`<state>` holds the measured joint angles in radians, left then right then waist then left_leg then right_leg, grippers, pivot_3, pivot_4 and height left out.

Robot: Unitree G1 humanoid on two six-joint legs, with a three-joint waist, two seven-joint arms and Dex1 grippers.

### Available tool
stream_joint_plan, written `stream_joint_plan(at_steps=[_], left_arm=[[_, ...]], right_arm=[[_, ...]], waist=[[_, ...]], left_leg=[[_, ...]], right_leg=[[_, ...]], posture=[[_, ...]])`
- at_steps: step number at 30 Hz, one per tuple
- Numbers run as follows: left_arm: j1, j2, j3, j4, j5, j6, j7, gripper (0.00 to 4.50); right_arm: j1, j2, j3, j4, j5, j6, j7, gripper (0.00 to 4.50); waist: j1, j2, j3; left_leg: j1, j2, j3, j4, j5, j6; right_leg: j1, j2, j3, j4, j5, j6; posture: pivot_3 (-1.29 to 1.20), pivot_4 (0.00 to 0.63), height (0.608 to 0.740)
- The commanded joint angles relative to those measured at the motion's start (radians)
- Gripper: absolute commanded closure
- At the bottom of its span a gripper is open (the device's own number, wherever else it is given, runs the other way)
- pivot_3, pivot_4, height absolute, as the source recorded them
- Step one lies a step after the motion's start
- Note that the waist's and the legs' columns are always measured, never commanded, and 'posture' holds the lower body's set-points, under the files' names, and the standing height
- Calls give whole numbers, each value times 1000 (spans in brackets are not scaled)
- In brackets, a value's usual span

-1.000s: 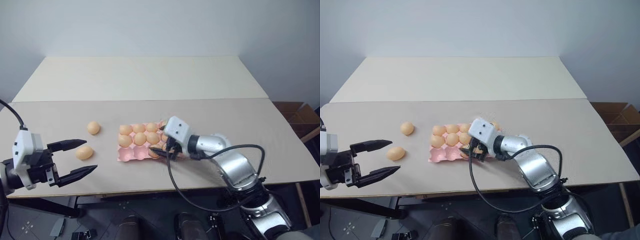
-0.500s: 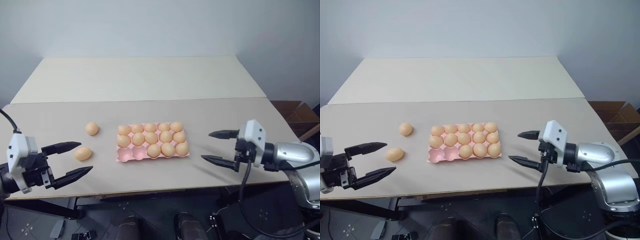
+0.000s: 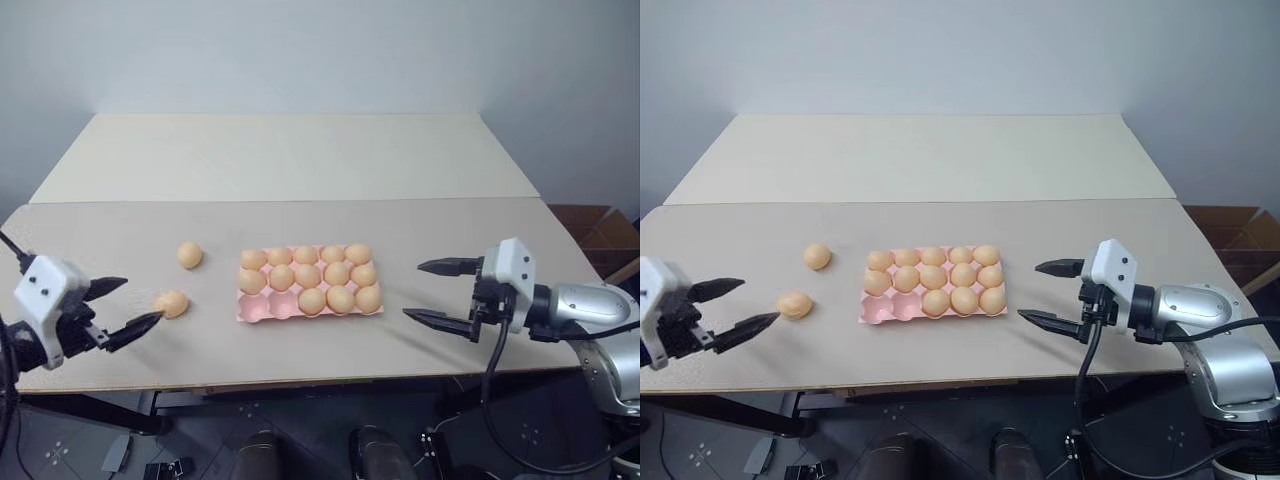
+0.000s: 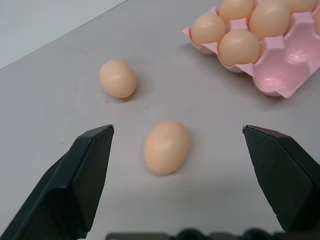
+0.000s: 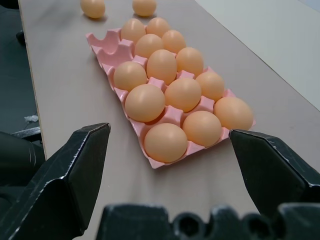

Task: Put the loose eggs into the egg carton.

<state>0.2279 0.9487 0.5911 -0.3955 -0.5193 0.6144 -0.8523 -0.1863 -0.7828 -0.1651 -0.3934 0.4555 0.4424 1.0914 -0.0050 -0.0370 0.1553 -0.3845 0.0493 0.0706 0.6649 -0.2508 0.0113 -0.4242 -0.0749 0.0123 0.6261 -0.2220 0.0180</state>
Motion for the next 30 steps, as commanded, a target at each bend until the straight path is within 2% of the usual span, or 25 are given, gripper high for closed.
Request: stream_joint_plan(at_steps=[1,5,11,14,20,26,30], left_arm=[[-61,48,-88,52,66,1,18,0],[-158,74,-217,173,121,-32,-14,0],[-292,44,-370,334,157,-86,-87,0],[-341,28,-421,391,194,-106,-82,624],[-371,18,-406,401,188,-137,-104,2554],[-348,8,-289,259,25,-211,-258,2554],[-409,-29,-336,184,-22,-192,-259,2554]], right_arm=[[-28,-6,4,-34,25,-24,-2,38],[-40,-6,10,-43,32,-15,-8,38],[-21,-12,-3,-79,49,1,-32,38],[-8,-13,-10,-101,57,5,-54,0],[32,-11,-22,-146,72,12,-96,0],[58,0,-14,-169,70,4,-131,0],[49,11,10,-170,58,-4,-147,0]], waist=[[0,0,0],[1,0,0],[4,0,0],[5,0,0],[6,0,0],[6,0,0],[8,0,0]], left_leg=[[0,0,0,0,0,0],[0,0,0,0,0,0],[-2,0,0,0,0,0],[-2,0,0,0,0,0],[-2,0,0,0,0,0],[-3,0,-1,0,0,0],[-2,0,-1,0,0,0]], right_leg=[[0,0,0,0,0,0],[-1,1,-1,1,0,-1],[-1,1,-1,1,0,0],[-1,1,-1,0,1,0],[-1,0,-1,0,1,1],[-1,0,-2,0,1,1],[0,0,-1,0,1,1]], posture=[[0,150,740],[0,150,740],[0,150,740],[0,150,740],[0,150,740],[0,150,740],[0,150,740]])
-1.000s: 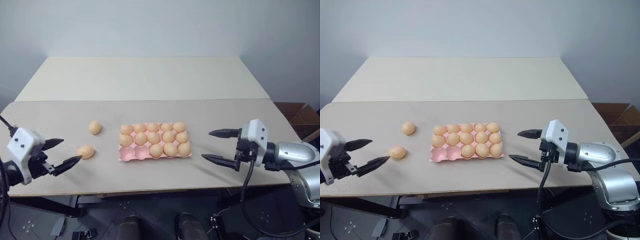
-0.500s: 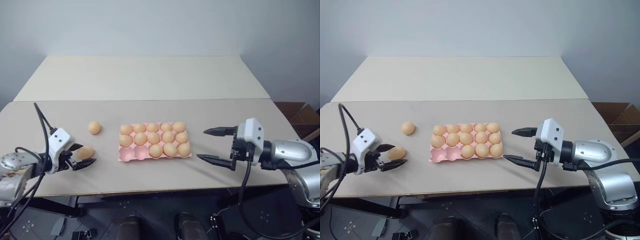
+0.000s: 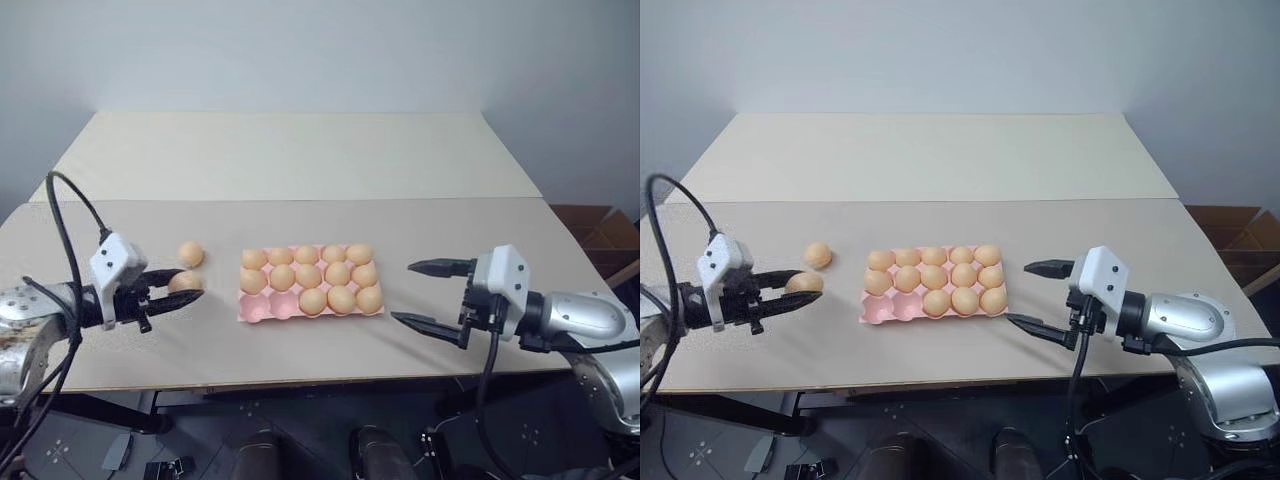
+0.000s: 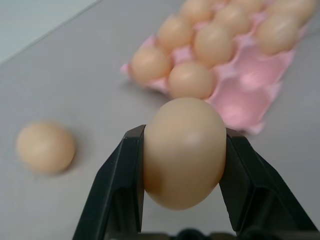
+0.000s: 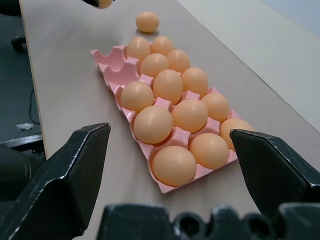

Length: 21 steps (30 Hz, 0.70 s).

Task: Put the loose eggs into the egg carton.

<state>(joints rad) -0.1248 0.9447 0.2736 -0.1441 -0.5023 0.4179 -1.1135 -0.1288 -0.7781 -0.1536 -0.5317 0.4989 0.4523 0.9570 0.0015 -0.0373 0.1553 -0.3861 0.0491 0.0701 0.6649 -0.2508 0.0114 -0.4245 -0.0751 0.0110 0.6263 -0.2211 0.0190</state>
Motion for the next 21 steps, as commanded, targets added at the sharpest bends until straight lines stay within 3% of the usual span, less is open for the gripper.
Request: stream_joint_plan(at_steps=[1,8,13,17,21], left_arm=[[-76,-36,-44,-80,-39,10,7,2554],[-219,-190,-269,-54,72,-3,78,2554],[-246,-214,-346,-19,130,-6,73,2554],[-253,-209,-364,-26,126,6,40,1473],[-238,-229,-297,-49,63,-35,22,120]], right_arm=[[-12,8,3,-30,12,-15,-17,0],[-28,13,27,-29,-9,-15,-50,0],[-20,12,31,-46,-5,-7,-74,0],[-11,11,32,-56,-3,-1,-91,0],[-7,11,32,-58,0,0,-102,0]], waist=[[6,0,0],[10,0,0],[-1,0,0],[0,0,0],[1,0,0]], left_leg=[[0,0,0,0,0,0],[-1,-1,-1,4,0,0],[-2,-1,-1,4,0,0],[-1,-1,-2,4,0,0],[-2,-1,-2,5,0,0]], right_leg=[[0,0,0,0,0,0],[2,1,0,0,2,2],[1,2,2,0,2,3],[1,2,1,0,2,3],[1,1,1,0,2,3]], posture=[[0,150,740],[0,150,740],[0,150,740],[0,150,740],[0,150,740]])
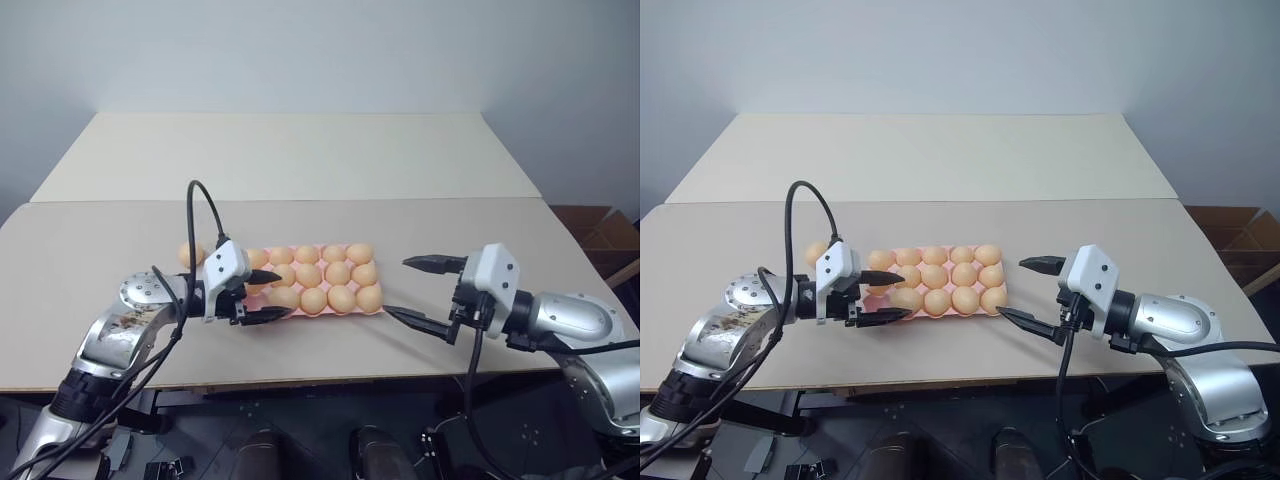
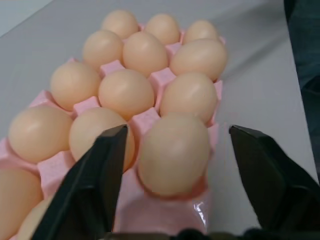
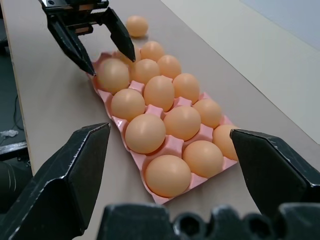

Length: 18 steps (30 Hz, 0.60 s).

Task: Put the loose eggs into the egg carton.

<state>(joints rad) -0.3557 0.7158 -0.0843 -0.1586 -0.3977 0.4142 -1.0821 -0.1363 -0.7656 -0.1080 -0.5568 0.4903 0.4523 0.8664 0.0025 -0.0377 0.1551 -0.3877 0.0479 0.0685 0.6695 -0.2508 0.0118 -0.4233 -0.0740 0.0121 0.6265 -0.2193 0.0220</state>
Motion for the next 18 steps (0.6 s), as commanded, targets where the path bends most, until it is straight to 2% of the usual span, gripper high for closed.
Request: stream_joint_plan(at_steps=[1,5,11,18], left_arm=[[-6,6,74,-39,-47,-31,-14,28],[10,42,164,-55,-83,1,3,28],[145,154,410,-44,-189,2,-70,28],[483,174,718,-88,-251,-19,-171,28]], right_arm=[[2,-2,-13,-33,10,-1,-12,0],[1,-2,-12,-29,11,-6,-11,0],[-18,-12,-23,8,37,-25,43,0],[-36,-43,-51,70,80,-42,156,0]], waist=[[0,0,0],[-3,0,0],[-15,0,0],[-16,0,0]], left_leg=[[0,0,0,0,0,0],[0,0,0,0,0,0],[1,1,0,0,0,0],[1,2,2,-1,0,0]], right_leg=[[0,0,0,0,0,0],[0,0,0,0,0,0],[0,0,0,0,0,0],[-1,-1,0,0,-1,-1]], posture=[[0,150,740],[0,150,740],[0,150,740],[0,150,740]])
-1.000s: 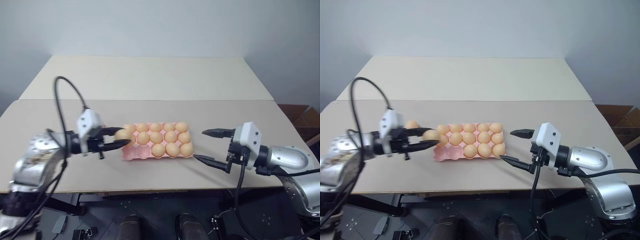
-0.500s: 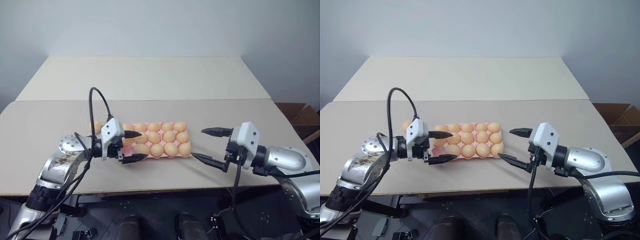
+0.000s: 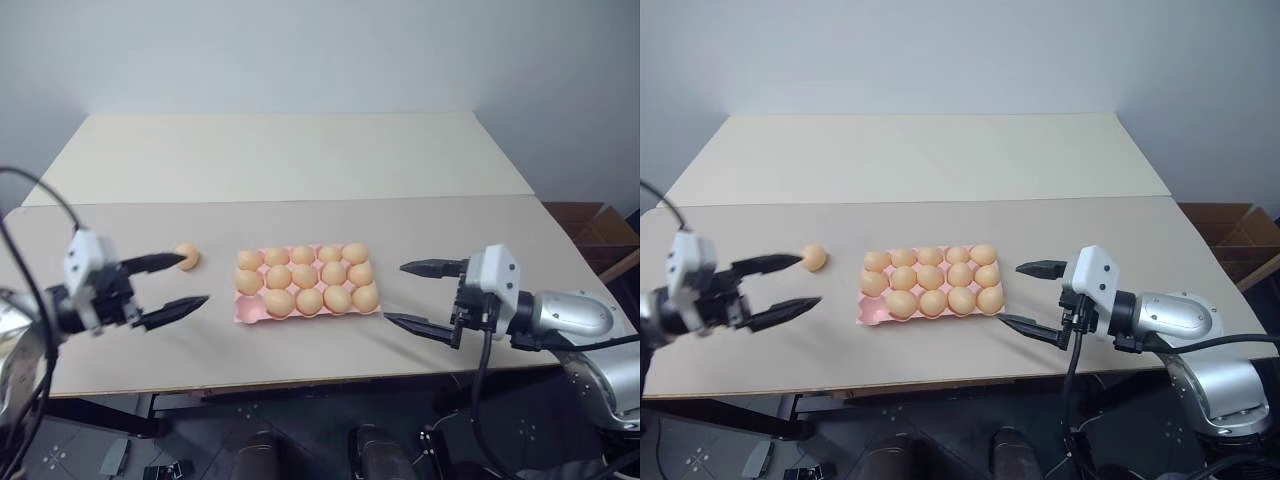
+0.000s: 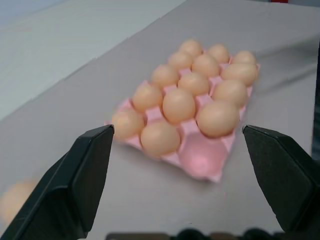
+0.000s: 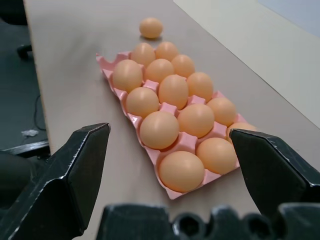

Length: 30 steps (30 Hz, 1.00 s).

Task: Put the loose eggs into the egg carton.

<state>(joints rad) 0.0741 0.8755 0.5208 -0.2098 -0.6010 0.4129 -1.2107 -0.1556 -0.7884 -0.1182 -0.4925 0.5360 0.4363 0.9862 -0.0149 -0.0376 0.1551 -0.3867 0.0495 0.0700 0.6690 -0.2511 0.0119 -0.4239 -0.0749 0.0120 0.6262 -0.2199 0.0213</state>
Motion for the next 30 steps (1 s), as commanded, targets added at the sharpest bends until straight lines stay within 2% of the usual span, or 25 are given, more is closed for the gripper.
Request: stream_joint_plan(at_steps=[1,6,10,14,18,21,25,30], left_arm=[[102,8,159,-43,-48,-15,-42,28],[210,-31,241,-103,-72,-5,-1,28],[225,-68,231,-152,-88,2,53,28],[166,-83,169,-179,-53,43,204,28],[-25,-91,10,-125,48,165,471,28],[-190,-138,-100,-25,149,250,666,28],[-367,-193,-208,130,225,297,771,28],[-517,-231,-303,299,294,294,808,28]], right_arm=[[-20,-27,-48,13,46,-23,54,0],[-40,-41,-49,42,54,-22,82,0],[-58,-41,-39,62,40,-30,93,0],[-71,-34,-31,68,35,-32,84,0],[-93,-31,-11,82,32,-40,96,0],[-111,-28,-1,93,27,-46,93,0],[-120,-21,-1,90,31,-49,83,0],[-119,-15,-6,76,37,-47,69,0]], waist=[[4,0,0],[18,0,0],[24,0,0],[24,0,0],[30,0,0],[27,-1,0],[22,-1,-1],[20,-2,-1]], left_leg=[[0,0,0,0,0,0],[1,0,0,0,0,0],[1,0,0,0,0,0],[1,0,0,0,0,0],[2,0,-1,1,0,0],[2,-1,-1,1,0,0],[1,-1,-1,1,0,0],[-1,-2,-1,0,0,0]], right_leg=[[0,0,0,0,0,-1],[1,-1,-1,0,-4,-6],[1,-1,-1,0,-4,-6],[1,0,0,1,-2,-5],[2,0,-1,1,0,-1],[3,0,-1,2,1,0],[2,1,0,0,2,1],[1,1,0,0,2,1]], posture=[[0,150,740],[0,150,740],[0,150,740],[0,150,740],[0,150,740],[0,150,740],[0,150,740],[0,150,740]])
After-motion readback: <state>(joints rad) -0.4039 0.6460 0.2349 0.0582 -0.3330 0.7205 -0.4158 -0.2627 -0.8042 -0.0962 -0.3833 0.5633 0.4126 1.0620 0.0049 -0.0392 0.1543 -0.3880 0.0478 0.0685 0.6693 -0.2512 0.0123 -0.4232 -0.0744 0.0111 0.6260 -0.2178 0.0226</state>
